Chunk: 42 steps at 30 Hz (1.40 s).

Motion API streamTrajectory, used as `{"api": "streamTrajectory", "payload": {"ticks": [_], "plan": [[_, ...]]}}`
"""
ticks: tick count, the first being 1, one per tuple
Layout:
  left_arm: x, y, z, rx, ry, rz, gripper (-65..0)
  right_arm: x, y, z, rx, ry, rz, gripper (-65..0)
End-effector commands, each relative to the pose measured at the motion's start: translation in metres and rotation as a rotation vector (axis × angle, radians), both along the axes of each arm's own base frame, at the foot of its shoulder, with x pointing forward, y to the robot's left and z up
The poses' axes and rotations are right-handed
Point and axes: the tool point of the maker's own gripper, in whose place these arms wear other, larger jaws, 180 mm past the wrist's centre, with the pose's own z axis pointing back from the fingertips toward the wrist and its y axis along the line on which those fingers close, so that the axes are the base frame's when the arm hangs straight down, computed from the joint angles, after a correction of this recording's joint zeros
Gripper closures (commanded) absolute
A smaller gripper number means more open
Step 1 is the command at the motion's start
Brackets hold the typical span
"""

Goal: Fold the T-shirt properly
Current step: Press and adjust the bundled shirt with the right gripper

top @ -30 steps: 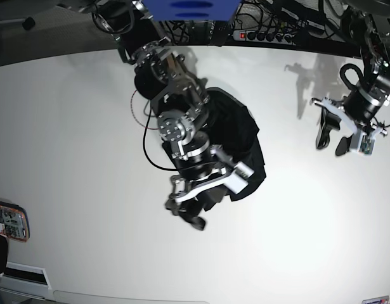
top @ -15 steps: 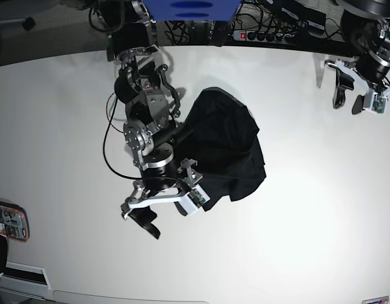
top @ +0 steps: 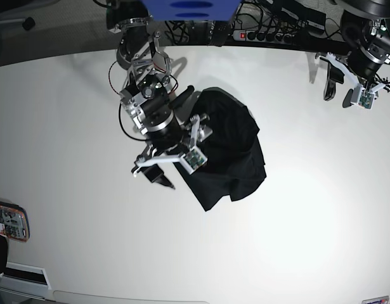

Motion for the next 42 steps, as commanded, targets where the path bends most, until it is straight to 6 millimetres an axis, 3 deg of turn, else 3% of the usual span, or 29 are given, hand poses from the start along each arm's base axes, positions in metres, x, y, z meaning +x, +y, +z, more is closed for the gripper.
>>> {"api": "streamTrajectory", "payload": {"ticks": [1, 6, 12, 15, 19, 24, 42], "plan": [[0.005, -0.002, 0.009, -0.001, -0.035, -0.013, -28.0, 0.006, 0.003, 0.015, 0.025, -0.046, -0.002, -48.9], [0.005, -0.002, 0.009, 0.001, -0.033, -0.014, -28.0, 0.004, 0.01, 0.014, 0.021, -0.034, 0.013, -47.4], [0.005, -0.002, 0.009, 0.001, -0.033, -0.014, -28.0, 0.0, 0.023, 0.007, 0.021, -0.015, 0.051, -30.0], [0.005, -0.002, 0.009, 0.001, -0.033, -0.014, -28.0, -0.003, 0.025, -0.011, 0.008, 0.032, 0.058, -21.6], [0.005, -0.002, 0.009, 0.001, -0.033, -0.014, -28.0, -0.004, 0.027, -0.03, -0.006, 0.08, 0.067, -15.8], [0.005, -0.002, 0.009, 0.001, -0.033, -0.014, -28.0, 0.019, 0.026, -0.009, -0.011, 0.011, 0.06, -14.9], [0.006, -0.002, 0.009, 0.0, -0.037, -0.015, -28.1, 0.02, 0.024, -0.006, -0.013, 0.004, 0.055, -15.3]]}}
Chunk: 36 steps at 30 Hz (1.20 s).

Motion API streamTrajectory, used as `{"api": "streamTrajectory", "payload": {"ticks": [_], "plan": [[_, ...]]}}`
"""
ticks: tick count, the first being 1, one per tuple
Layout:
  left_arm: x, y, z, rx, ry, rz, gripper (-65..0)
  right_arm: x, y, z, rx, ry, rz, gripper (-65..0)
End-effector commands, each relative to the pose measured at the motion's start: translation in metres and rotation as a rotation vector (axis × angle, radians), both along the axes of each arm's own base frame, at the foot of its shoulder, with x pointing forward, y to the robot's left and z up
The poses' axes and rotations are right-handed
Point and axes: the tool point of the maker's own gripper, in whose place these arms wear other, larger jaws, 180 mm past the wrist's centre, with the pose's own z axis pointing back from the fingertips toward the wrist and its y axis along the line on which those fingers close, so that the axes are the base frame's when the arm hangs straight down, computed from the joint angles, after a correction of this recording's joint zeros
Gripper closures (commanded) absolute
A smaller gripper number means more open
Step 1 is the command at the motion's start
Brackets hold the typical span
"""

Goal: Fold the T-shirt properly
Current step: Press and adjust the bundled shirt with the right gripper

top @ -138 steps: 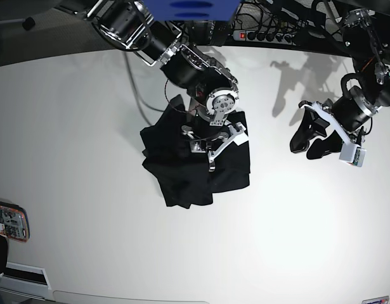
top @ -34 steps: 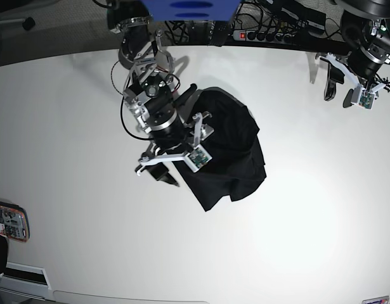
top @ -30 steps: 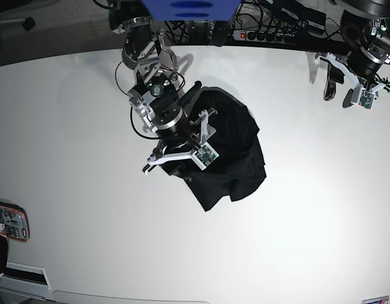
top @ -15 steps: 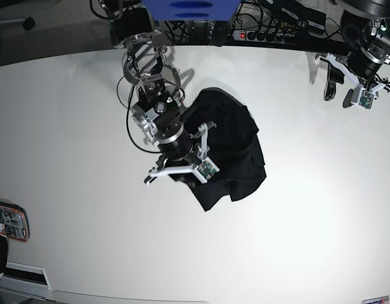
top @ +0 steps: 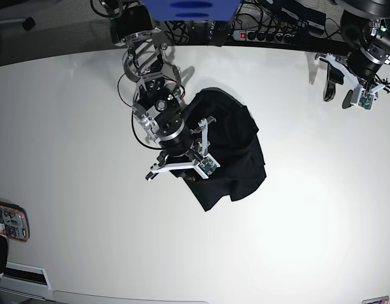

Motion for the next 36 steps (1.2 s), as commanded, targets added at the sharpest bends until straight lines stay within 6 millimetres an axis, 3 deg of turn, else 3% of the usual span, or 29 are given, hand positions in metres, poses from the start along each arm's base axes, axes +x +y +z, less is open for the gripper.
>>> {"api": "streamTrajectory", "payload": {"ticks": [1, 7, 9, 19, 24, 30, 33, 36], "plan": [[0.004, -0.001, 0.009, 0.001, -0.032, -0.013, -28.3, 0.007, 0.003, 0.02, 0.029, -0.054, -0.006, -16.0], [0.002, -0.013, 0.002, -0.014, -0.01, -0.049, -28.5, 0.005, -0.003, 0.025, -0.015, -0.037, -0.009, -32.4], [0.002, -0.015, 0.002, -0.018, -0.01, -0.053, -28.5, 0.005, -0.002, 0.024, -0.02, -0.032, 0.0, -34.0], [0.001, -0.015, 0.001, -0.019, -0.007, -0.052, -28.5, 0.038, -0.001, 0.061, -0.024, -0.14, 0.002, -19.9], [0.001, -0.015, 0.001, -0.019, -0.007, -0.052, -28.5, 0.036, 0.001, 0.06, -0.023, -0.136, 0.008, -17.2], [0.003, -0.015, 0.002, -0.019, -0.012, -0.052, -28.5, 0.016, 0.022, 0.05, -0.019, -0.109, 0.071, -17.9], [0.003, -0.015, 0.002, -0.019, -0.012, -0.052, -28.5, 0.016, 0.022, 0.051, -0.017, -0.112, 0.069, -24.7], [0.002, -0.015, 0.002, -0.019, -0.01, -0.052, -28.5, 0.014, 0.016, 0.045, -0.038, -0.103, 0.071, -37.5]]}}
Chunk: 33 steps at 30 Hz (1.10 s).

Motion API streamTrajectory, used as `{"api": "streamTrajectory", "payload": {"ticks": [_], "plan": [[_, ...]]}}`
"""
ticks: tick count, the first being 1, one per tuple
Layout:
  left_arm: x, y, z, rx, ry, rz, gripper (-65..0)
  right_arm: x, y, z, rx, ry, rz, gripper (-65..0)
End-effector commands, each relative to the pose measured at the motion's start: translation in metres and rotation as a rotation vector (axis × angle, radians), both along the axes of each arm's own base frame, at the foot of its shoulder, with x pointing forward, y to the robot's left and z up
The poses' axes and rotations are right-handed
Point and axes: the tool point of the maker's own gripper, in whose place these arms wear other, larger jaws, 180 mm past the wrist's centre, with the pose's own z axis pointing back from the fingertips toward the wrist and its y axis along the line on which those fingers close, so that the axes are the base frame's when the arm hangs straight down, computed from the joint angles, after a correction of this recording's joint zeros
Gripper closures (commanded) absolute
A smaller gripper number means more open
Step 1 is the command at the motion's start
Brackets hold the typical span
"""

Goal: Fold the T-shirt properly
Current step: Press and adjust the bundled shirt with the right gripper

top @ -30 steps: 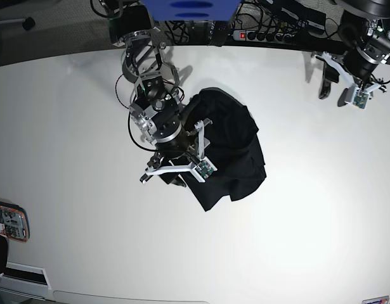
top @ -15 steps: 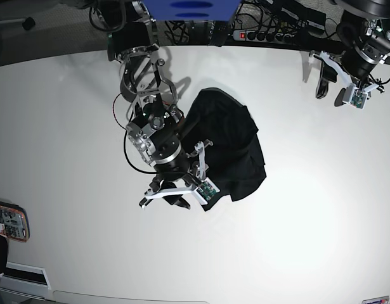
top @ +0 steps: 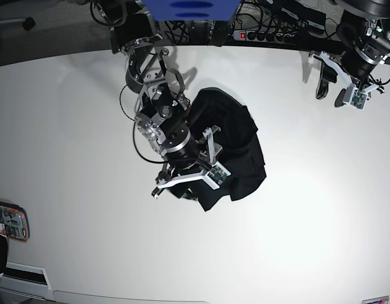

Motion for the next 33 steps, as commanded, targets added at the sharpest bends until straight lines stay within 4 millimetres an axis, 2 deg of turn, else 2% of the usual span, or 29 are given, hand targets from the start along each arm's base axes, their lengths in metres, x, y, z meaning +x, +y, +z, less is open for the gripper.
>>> {"api": "streamTrajectory", "payload": {"ticks": [1, 2, 4, 7, 11, 15, 23, 25, 28, 33], "plan": [[0.003, -0.001, 0.008, -0.001, -0.029, -0.009, -28.5, 0.001, 0.0, 0.007, 0.006, -0.027, 0.013, -40.8], [0.003, -0.001, 0.008, -0.001, -0.029, -0.009, -28.5, 0.0, -0.002, 0.005, 0.0, -0.023, 0.014, -43.4], [0.003, -0.001, 0.008, -0.001, -0.029, -0.009, -28.3, 0.0, -0.002, 0.005, -0.002, -0.023, 0.014, -44.7], [0.004, -0.001, 0.008, 0.0, -0.032, -0.009, -28.3, -0.003, -0.004, 0.004, 0.001, -0.019, 0.008, -44.7], [0.004, -0.001, 0.008, -0.001, -0.03, -0.009, -28.3, -0.019, -0.003, -0.004, 0.012, 0.01, 0.008, -44.7], [0.003, -0.001, 0.007, -0.001, -0.029, -0.009, -28.3, -0.026, -0.003, -0.011, 0.012, 0.033, 0.008, -44.7], [0.003, -0.001, 0.007, -0.001, -0.027, -0.009, -28.2, -0.025, -0.004, -0.009, 0.015, 0.028, 0.006, -44.7], [0.002, -0.001, 0.007, -0.001, -0.026, -0.009, -28.2, -0.023, -0.011, -0.006, 0.009, 0.016, -0.005, -44.7], [0.002, -0.001, 0.007, -0.001, -0.026, -0.009, -28.2, -0.019, -0.035, -0.008, -0.031, 0.006, -0.038, -44.7], [0.004, -0.002, 0.007, -0.002, -0.03, -0.01, -28.2, -0.036, -0.036, -0.025, -0.035, 0.063, -0.041, -44.7]]}}
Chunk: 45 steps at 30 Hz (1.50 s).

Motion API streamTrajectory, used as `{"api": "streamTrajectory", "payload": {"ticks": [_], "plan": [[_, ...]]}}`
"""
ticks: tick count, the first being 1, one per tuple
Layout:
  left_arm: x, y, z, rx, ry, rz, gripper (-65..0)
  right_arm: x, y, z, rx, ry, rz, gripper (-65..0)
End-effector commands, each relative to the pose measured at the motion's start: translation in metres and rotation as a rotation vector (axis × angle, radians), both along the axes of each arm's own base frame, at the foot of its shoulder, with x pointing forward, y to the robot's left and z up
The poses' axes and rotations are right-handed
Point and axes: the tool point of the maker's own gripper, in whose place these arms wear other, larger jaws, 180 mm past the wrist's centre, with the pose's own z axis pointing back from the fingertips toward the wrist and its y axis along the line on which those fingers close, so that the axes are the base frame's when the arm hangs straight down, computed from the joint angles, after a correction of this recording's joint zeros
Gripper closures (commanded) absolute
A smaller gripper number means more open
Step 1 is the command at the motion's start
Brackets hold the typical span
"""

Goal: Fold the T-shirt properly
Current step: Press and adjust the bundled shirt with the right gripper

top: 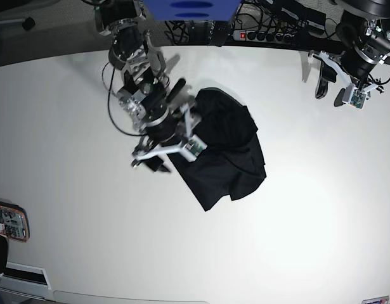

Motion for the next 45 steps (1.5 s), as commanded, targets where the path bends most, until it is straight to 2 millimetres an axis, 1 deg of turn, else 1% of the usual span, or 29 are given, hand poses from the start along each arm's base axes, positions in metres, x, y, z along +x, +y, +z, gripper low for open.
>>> {"api": "streamTrajectory", "payload": {"ticks": [1, 11, 12, 14, 16, 18, 26, 28, 31, 33, 39, 41, 45], "plan": [[0.004, -0.001, 0.008, -0.004, -0.032, -0.01, -28.2, 0.007, 0.004, 0.015, 0.032, -0.051, -0.003, -44.7], [0.003, -0.001, 0.007, -0.005, -0.027, -0.009, -28.2, 0.008, 0.005, 0.013, 0.03, -0.048, 0.001, -44.7], [0.003, -0.001, 0.007, -0.005, -0.027, -0.009, -28.2, 0.013, 0.005, 0.017, 0.03, -0.062, 0.001, -44.7], [0.002, -0.002, 0.007, -0.006, -0.027, -0.008, -28.2, 0.033, 0.006, 0.036, 0.03, -0.125, 0.004, -44.7], [0.002, -0.002, 0.007, -0.006, -0.027, -0.008, -28.2, 0.043, 0.007, 0.045, 0.029, -0.154, 0.006, -44.7], [0.002, -0.002, 0.007, -0.007, -0.027, -0.006, -28.2, 0.044, 0.007, 0.043, 0.027, -0.147, 0.007, -44.7], [0.002, -0.002, 0.007, -0.007, -0.027, -0.006, -28.2, 0.043, 0.007, 0.042, 0.027, -0.145, 0.007, -44.7], [0.002, -0.002, 0.007, -0.007, -0.027, -0.006, -28.2, 0.042, 0.01, 0.041, 0.029, -0.142, 0.015, -44.7], [0.003, -0.002, 0.008, -0.007, -0.03, -0.006, -28.2, 0.036, 0.025, 0.042, 0.034, -0.143, 0.06, -44.7], [0.003, -0.002, 0.008, -0.007, -0.03, -0.006, -28.2, 0.033, 0.032, 0.042, 0.036, -0.142, 0.079, -44.7], [0.002, -0.002, 0.007, -0.007, -0.027, -0.006, -28.2, 0.032, 0.032, 0.044, 0.038, -0.147, 0.079, -44.7], [0.002, -0.002, 0.007, -0.007, -0.027, -0.006, -28.2, 0.021, 0.031, 0.035, 0.04, -0.116, 0.076, -44.7], [0.003, -0.002, 0.007, -0.007, -0.028, -0.006, -28.2, -0.009, 0.031, 0.008, 0.044, -0.024, 0.074, -44.7]]}}
